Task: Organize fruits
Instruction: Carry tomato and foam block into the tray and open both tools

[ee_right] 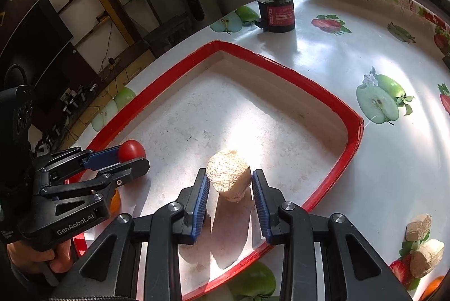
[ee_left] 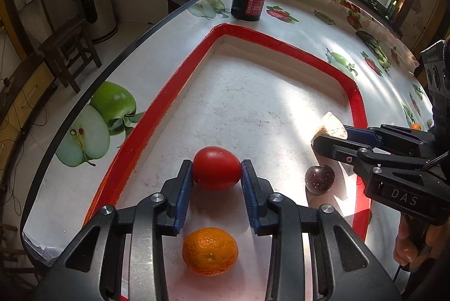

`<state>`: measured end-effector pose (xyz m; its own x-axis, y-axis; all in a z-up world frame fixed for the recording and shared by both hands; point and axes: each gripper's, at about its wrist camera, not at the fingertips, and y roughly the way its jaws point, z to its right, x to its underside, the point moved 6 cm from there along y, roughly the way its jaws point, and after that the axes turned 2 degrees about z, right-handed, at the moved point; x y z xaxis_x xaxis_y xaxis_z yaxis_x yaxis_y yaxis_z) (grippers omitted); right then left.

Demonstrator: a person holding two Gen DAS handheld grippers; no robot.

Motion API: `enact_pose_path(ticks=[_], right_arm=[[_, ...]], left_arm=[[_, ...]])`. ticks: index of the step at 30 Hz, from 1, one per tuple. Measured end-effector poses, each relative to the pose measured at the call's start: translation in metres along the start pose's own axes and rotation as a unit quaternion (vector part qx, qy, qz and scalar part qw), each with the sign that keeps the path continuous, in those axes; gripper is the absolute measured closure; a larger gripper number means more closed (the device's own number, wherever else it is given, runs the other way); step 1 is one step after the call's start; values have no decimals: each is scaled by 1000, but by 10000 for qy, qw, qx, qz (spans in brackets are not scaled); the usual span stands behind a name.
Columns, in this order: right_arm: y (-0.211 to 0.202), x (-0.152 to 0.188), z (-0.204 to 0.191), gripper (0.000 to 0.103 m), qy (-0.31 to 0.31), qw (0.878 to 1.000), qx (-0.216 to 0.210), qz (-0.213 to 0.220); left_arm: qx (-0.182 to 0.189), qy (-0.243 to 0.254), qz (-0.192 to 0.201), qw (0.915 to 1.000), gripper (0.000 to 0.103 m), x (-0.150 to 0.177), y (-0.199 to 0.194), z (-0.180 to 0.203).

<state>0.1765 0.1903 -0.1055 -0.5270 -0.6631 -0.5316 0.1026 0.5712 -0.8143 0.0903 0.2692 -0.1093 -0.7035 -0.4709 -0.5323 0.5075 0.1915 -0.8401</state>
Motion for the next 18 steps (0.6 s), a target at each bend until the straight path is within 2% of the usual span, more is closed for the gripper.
enact_pose_path(ticks=[8,10,12,18], right_arm=[[-8,1,2,64,61,10000,-18,54],[-18,2,3,62,92,9999,-32,134],[-31,5,4,58,140,9996,-49,231],[-73,26,7,57,255,9982,-90,531]], left_arm=[[-203,-75,94,9997,70,1,-10,0],[-216,-119,205,9995,62,0,-19,0],[-254,-131,349,9990,57,0,-29,2],[-173,7,537,9984,57,2,-51,19]])
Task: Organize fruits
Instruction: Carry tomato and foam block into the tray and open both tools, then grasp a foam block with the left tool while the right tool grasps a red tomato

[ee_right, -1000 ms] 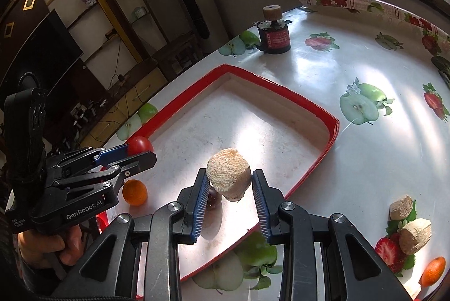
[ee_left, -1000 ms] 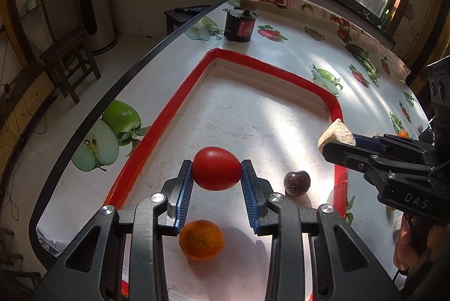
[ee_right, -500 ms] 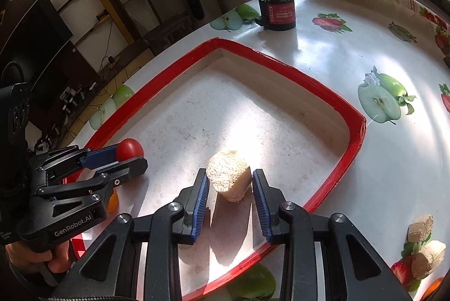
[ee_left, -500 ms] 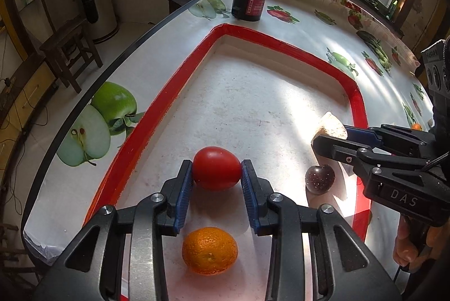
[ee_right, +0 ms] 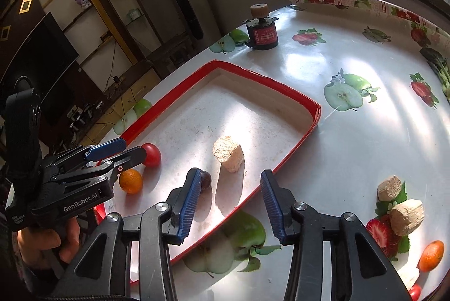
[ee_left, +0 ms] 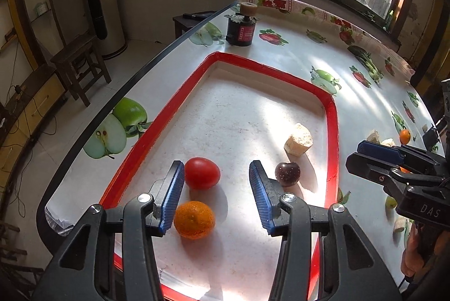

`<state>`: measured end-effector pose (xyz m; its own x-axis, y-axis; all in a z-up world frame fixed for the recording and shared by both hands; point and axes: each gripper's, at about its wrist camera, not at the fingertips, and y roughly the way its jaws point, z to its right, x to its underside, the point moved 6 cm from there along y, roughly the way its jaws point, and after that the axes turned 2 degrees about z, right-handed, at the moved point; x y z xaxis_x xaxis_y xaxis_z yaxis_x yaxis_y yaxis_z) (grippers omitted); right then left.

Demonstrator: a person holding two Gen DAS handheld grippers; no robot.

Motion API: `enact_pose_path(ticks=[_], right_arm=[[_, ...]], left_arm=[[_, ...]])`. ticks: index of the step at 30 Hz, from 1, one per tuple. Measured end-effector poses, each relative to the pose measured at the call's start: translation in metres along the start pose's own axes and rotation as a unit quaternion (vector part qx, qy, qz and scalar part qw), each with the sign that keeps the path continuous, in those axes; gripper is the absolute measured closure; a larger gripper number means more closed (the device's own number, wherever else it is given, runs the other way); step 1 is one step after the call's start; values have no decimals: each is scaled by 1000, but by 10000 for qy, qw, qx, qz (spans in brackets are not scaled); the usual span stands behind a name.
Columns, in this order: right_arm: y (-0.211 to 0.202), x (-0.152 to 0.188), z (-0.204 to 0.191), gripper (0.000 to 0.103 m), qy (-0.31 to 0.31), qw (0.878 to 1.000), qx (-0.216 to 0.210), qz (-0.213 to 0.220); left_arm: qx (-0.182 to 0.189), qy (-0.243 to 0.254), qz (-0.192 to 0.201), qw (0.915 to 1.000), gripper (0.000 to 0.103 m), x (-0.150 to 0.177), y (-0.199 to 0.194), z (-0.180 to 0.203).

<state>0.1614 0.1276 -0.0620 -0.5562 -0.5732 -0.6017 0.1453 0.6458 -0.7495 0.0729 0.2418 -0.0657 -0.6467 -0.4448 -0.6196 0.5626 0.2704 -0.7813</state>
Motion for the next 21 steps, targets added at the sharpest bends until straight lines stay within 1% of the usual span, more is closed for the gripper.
enact_pose_path(ticks=[6,10,14,21], right_arm=[[-39,21,15,57,230,9995,43,192],[-66,36,30,57,328,9987,174,341],[-88,54,53,56,486,9974,366,384],[-113,85,95,56,869,9932,658,415]], left_arm=[[201,133,107,9997,57,2,-18,24],[370,252,134,9989,57,7,-27,46],[501,387,87,9980,57,14,-30,68],[680,629,42,9957,57,23,-34,102]])
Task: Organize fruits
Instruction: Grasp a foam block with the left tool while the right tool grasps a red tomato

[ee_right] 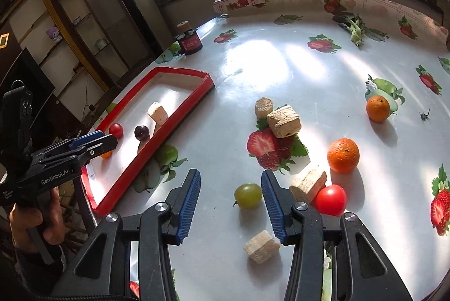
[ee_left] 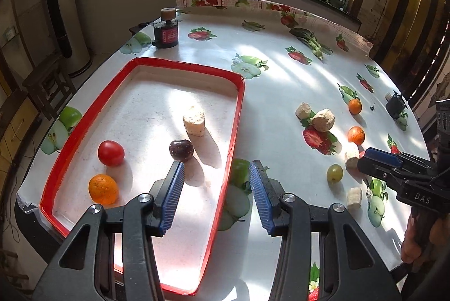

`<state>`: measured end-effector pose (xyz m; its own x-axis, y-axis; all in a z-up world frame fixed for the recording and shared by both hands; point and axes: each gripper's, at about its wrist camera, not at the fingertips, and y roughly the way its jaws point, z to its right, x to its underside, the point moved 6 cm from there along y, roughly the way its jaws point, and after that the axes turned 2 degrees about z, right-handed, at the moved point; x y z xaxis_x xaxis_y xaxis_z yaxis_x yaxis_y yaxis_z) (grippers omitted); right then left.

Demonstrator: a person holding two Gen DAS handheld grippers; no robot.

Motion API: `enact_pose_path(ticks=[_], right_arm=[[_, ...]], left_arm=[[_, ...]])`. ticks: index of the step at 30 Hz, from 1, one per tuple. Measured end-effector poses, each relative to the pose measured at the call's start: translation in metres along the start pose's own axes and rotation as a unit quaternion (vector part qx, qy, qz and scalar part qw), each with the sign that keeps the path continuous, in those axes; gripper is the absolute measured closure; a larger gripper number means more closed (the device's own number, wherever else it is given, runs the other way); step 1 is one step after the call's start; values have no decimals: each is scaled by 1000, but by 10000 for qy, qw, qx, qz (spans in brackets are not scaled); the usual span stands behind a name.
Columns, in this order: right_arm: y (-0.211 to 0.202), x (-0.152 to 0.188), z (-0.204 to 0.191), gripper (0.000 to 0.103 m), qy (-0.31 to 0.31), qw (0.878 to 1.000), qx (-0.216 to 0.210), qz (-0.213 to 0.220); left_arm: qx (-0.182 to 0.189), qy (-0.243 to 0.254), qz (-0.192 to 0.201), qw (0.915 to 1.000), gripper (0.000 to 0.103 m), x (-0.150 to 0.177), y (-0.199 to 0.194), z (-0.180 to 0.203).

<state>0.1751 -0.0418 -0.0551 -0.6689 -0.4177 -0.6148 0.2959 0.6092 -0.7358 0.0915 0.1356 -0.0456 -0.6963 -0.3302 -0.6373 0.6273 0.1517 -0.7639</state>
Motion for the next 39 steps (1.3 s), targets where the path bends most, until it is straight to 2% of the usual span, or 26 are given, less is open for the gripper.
enact_pose_path(ticks=[12,22,27,33,39], right_arm=[[-33,21,57,56,451,9980,405,162],[-42,43,77,56,573,9964,607,125],[-39,44,84,56,569,9963,632,113],[-23,41,88,57,541,9973,490,15],[-4,34,90,57,493,9979,405,-109]], left_arm=[[359,319,-154,9987,57,11,9,52],[833,672,-435,9933,57,31,20,106],[1194,947,-612,9864,57,49,21,141],[1359,1212,-844,9797,57,59,35,171],[1431,1284,-991,9763,57,63,53,181]])
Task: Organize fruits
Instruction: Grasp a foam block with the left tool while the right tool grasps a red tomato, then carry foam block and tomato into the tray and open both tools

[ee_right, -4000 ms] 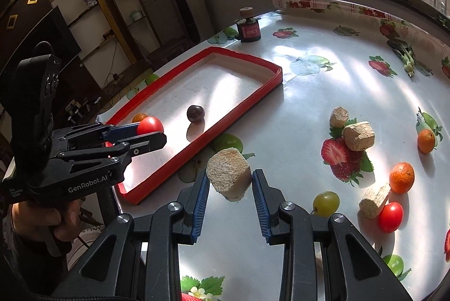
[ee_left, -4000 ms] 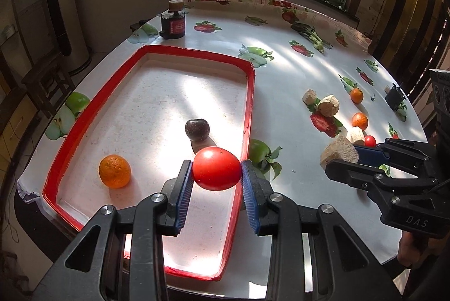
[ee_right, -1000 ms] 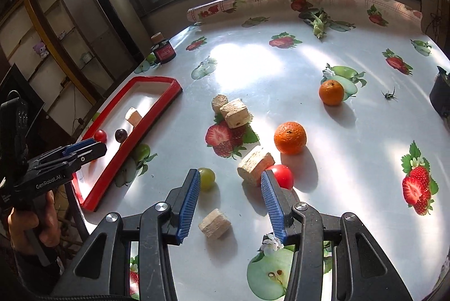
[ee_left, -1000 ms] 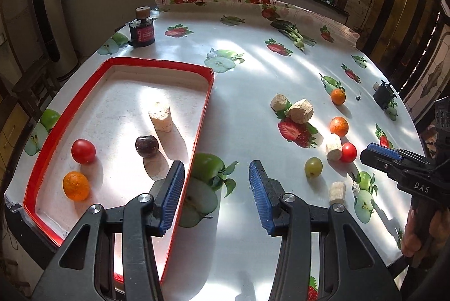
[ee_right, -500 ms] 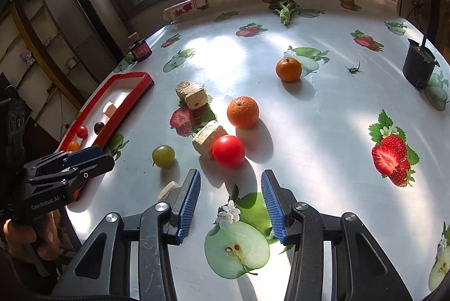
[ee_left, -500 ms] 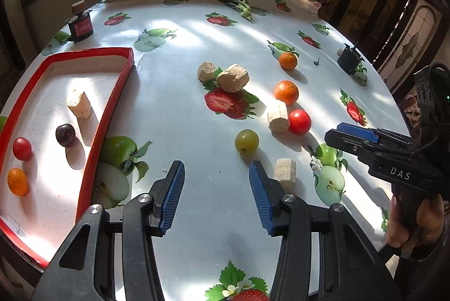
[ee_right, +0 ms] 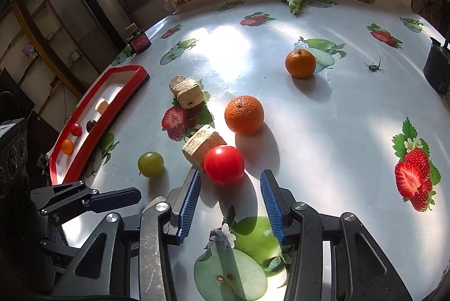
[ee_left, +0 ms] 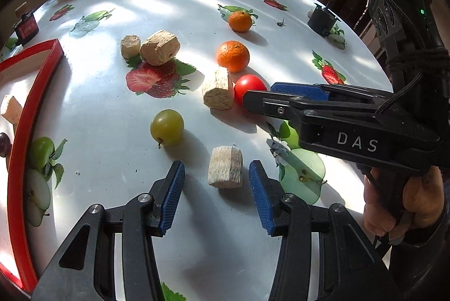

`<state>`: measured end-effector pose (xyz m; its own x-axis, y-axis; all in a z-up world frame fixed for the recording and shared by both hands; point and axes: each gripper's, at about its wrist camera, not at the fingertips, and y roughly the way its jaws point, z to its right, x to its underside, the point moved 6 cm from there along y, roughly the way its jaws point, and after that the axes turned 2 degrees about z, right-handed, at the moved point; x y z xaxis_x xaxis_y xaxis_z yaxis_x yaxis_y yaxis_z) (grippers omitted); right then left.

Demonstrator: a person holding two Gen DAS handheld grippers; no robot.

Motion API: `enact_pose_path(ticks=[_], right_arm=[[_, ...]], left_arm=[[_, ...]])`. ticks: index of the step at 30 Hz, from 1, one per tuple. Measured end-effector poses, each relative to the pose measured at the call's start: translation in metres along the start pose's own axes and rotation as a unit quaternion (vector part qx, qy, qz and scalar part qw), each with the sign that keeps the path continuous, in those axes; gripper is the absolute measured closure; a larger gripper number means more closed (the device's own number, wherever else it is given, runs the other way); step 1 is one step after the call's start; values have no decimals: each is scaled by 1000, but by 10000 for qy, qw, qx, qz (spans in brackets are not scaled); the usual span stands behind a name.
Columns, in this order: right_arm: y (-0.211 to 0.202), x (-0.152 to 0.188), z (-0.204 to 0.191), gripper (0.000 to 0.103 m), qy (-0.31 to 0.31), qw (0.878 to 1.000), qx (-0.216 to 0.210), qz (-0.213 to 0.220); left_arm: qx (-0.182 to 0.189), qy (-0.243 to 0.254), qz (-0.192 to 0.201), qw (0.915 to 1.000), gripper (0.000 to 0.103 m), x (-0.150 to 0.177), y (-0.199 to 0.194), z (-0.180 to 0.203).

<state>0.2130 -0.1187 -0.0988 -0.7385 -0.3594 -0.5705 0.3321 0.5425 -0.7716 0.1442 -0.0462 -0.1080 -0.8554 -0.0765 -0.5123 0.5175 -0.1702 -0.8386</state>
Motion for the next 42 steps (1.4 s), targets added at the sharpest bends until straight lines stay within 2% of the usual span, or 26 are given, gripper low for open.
enact_pose_path(ticks=[2,4,6,7,13,22,30,42], right_arm=[[6,-2,0,59,-16,10000,-22,-36],[11,-4,-1,62,-31,10000,-44,-70],[15,-6,-3,67,-66,9999,-98,-59],[16,-6,-4,71,-98,9999,-114,-70],[3,-3,-11,71,-188,9998,-58,37],[-14,-7,-33,71,-314,9992,-154,178],[-11,-10,-65,71,-547,9979,-322,141],[0,-15,-108,71,-866,9951,-480,78]], left_arm=[[-3,84,69,9999,58,-2,1,1],[-24,172,93,9998,76,-4,2,1],[57,169,64,9998,82,-4,2,0],[40,168,68,9998,82,-3,1,-2],[-33,56,177,9998,82,0,-12,-16],[-370,-226,495,9978,82,-1,-42,-49],[-640,-476,690,9944,82,5,-65,-80],[-858,-789,841,9896,81,12,-86,-119]])
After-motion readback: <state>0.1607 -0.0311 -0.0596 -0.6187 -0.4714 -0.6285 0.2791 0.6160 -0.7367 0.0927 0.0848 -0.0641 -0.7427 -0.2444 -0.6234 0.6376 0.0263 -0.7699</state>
